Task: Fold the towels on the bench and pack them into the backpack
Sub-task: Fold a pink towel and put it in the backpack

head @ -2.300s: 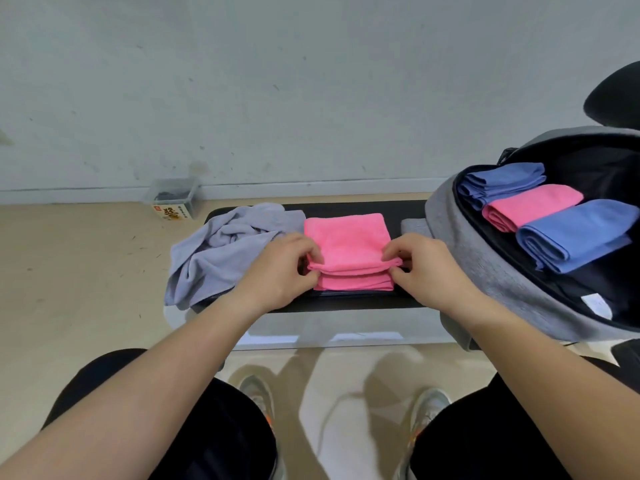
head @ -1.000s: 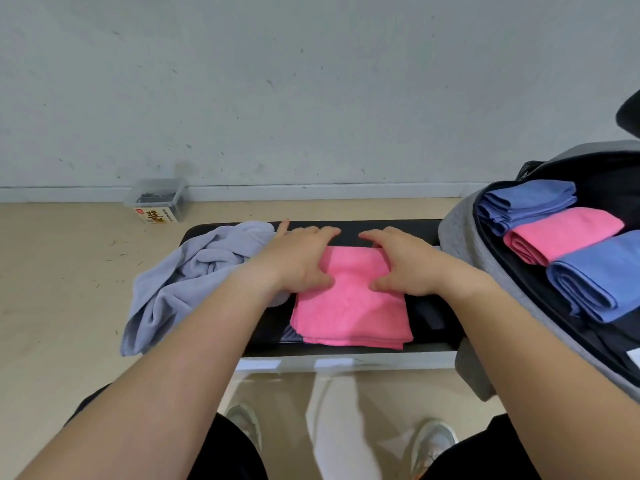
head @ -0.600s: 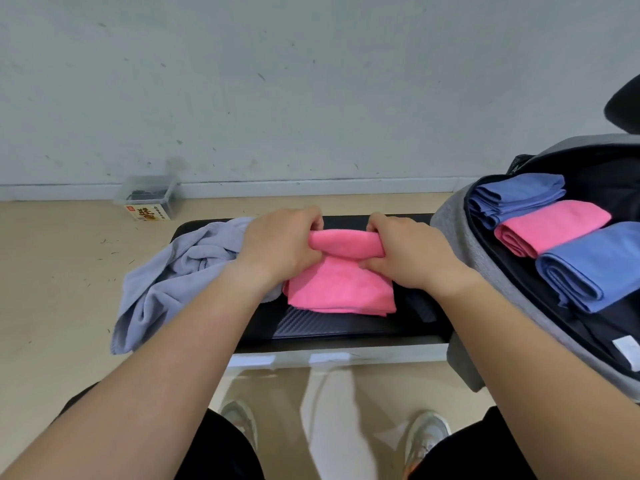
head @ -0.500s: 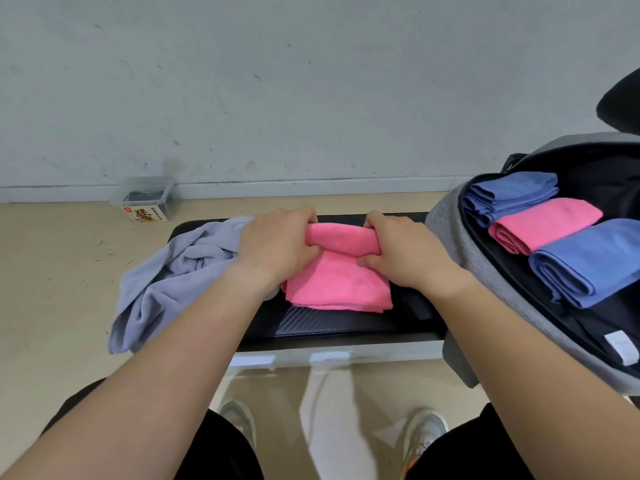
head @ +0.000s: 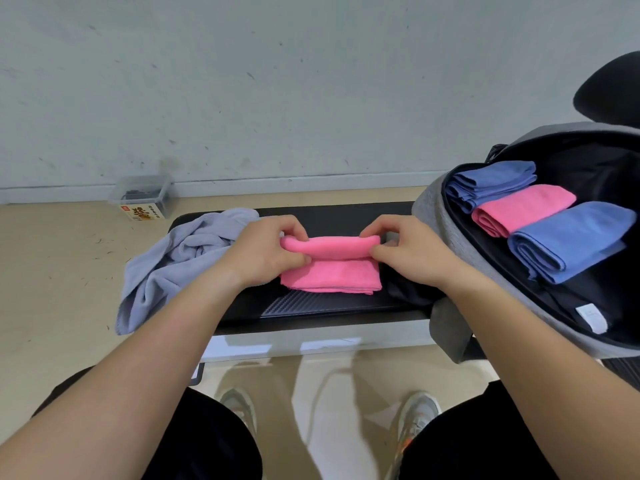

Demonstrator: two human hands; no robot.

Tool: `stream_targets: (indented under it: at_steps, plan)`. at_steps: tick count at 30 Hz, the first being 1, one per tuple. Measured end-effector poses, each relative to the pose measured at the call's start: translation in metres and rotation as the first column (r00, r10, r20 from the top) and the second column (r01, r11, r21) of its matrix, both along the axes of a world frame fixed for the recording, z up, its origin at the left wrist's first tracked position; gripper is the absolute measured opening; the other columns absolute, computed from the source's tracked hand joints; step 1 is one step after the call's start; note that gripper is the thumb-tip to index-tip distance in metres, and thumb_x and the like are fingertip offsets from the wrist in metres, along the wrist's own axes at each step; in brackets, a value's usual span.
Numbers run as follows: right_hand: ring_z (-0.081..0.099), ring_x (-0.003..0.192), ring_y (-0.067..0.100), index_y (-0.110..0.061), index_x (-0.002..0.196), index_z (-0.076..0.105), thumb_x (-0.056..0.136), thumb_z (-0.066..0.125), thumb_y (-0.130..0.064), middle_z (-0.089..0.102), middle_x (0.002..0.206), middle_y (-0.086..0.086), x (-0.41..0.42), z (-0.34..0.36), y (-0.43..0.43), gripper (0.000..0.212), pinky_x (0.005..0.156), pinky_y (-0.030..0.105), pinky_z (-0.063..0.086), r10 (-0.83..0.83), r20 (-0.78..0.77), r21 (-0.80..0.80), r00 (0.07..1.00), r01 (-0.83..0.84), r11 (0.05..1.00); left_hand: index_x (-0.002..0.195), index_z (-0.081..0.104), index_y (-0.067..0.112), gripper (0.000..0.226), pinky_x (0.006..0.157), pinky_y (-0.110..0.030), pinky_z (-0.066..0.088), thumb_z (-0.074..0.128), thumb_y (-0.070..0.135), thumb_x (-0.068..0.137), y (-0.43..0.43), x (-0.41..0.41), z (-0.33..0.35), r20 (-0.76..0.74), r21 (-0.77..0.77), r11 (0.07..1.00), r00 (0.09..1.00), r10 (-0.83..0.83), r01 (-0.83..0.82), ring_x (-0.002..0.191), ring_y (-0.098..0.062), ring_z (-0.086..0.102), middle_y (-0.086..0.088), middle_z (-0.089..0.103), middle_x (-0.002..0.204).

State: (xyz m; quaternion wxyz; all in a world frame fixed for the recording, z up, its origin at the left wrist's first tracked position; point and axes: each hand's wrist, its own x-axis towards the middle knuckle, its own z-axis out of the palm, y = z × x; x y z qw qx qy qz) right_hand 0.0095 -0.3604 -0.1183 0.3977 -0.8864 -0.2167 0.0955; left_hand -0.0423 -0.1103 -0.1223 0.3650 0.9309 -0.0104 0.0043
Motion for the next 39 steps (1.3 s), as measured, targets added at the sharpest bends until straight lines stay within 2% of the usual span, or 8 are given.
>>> stream_targets:
  at_steps: [4, 10, 14, 20, 23, 28, 32, 39]
  plan:
    - [0.064, 0.085, 0.005, -0.03, 0.087, 0.063, 0.075, 0.062, -0.006, 0.068, 0.104, -0.005, -0.015, -0.006, -0.004, 0.027, 0.076, 0.016, 0.051, 0.062, 0.096, -0.079, 0.993, -0.054, 0.995, 0.077, 0.058, 0.039, 0.021, 0.078, -0.041, 0.051, 0.073, 0.033, 0.063, -0.002, -0.012, -0.002, -0.017, 0.071, 0.996, 0.999, -0.044, 0.045, 0.082, -0.013, 0.058, 0.006, 0.065, 0.096]
    - [0.059, 0.091, 0.007, -0.022, 0.077, 0.064, 0.081, 0.064, -0.022, 0.061, 0.106, -0.011, -0.026, -0.019, -0.004, 0.004, 0.084, 0.029, 0.048, 0.154, 0.267, -0.195, 0.951, -0.104, 0.975, 0.072, 0.051, 0.039, 0.032, 0.093, -0.038, 0.046, 0.076, 0.02, 0.068, -0.005, -0.023, -0.012, 0.001, 0.173, 0.978, 0.993, -0.119, 0.117, 0.109, -0.012, 0.057, 0.02, 0.055, 0.115]
    - [0.059, 0.083, 0.013, -0.021, 0.066, 0.059, 0.093, 0.057, -0.05, 0.059, 0.098, -0.012, -0.028, -0.025, 0.014, 0.039, 0.075, 0.032, 0.046, 0.017, 0.331, -0.231, 0.944, 0.063, 0.971, 0.075, 0.055, 0.034, 0.024, 0.089, -0.032, 0.045, 0.077, 0.045, 0.072, -0.005, -0.024, -0.01, -0.033, 0.291, 0.946, 0.989, -0.143, 0.147, 0.107, -0.006, 0.055, 0.026, 0.049, 0.124]
    - [0.055, 0.077, 0.023, -0.026, 0.07, 0.043, 0.082, 0.063, -0.063, 0.051, 0.095, -0.007, -0.034, -0.028, 0.04, 0.044, 0.059, 0.031, 0.037, -0.005, 0.434, -0.451, 0.901, 0.222, 0.864, 0.067, 0.065, 0.026, 0.035, 0.071, -0.033, 0.042, 0.052, 0.046, 0.092, -0.028, -0.007, -0.008, 0.259, 0.502, 0.848, 0.965, 0.043, -0.173, 0.097, -0.02, 0.055, 0.009, 0.064, 0.1]
    - [0.055, 0.089, 0.026, -0.028, 0.085, 0.05, 0.082, 0.061, -0.065, 0.056, 0.1, -0.007, -0.037, -0.025, 0.044, 0.038, 0.071, 0.035, 0.035, 0.002, 0.493, -0.505, 0.87, 0.284, 0.815, 0.098, 0.066, 0.024, 0.025, 0.082, -0.038, 0.039, 0.044, 0.037, 0.097, -0.046, 0.003, -0.023, 0.336, 0.536, 0.816, 0.942, 0.029, -0.216, 0.098, -0.023, 0.056, 0.004, 0.065, 0.105]
    - [0.048, 0.116, 0.03, -0.024, 0.127, 0.054, 0.095, 0.041, -0.048, 0.05, 0.124, 0.003, -0.041, -0.032, 0.046, 0.042, 0.11, 0.055, 0.024, -0.003, 0.458, -0.552, 0.889, 0.287, 0.782, 0.128, 0.056, 0.027, 0.039, 0.107, -0.045, 0.029, 0.025, 0.033, 0.105, -0.047, 0.012, -0.054, 0.161, 0.585, 0.81, 0.985, -0.058, -0.048, 0.13, -0.017, 0.048, 0.005, 0.054, 0.138]
    - [0.052, 0.113, 0.023, -0.016, 0.114, 0.061, 0.095, 0.017, -0.039, 0.056, 0.116, 0.001, -0.033, -0.041, 0.046, 0.053, 0.115, 0.046, 0.026, 0.041, 0.486, -0.447, 0.873, 0.208, 0.87, 0.138, 0.049, 0.026, 0.039, 0.112, -0.046, 0.024, 0.028, 0.033, 0.106, -0.049, 0.013, -0.056, 0.155, 0.602, 0.798, 0.985, -0.073, -0.035, 0.137, -0.02, 0.04, 0.002, 0.046, 0.147]
    - [0.051, 0.121, 0.029, -0.012, 0.139, 0.047, 0.102, 0.022, -0.04, 0.057, 0.13, 0.007, -0.033, -0.062, 0.037, 0.053, 0.117, 0.053, 0.02, 0.155, 0.535, -0.561, 0.831, 0.212, 0.8, 0.138, 0.048, 0.025, 0.042, 0.117, -0.046, 0.021, 0.025, 0.039, 0.106, -0.041, 0.012, -0.06, 0.148, 0.57, 0.821, 0.983, -0.111, 0.007, 0.142, -0.017, 0.035, 0.002, 0.042, 0.152]
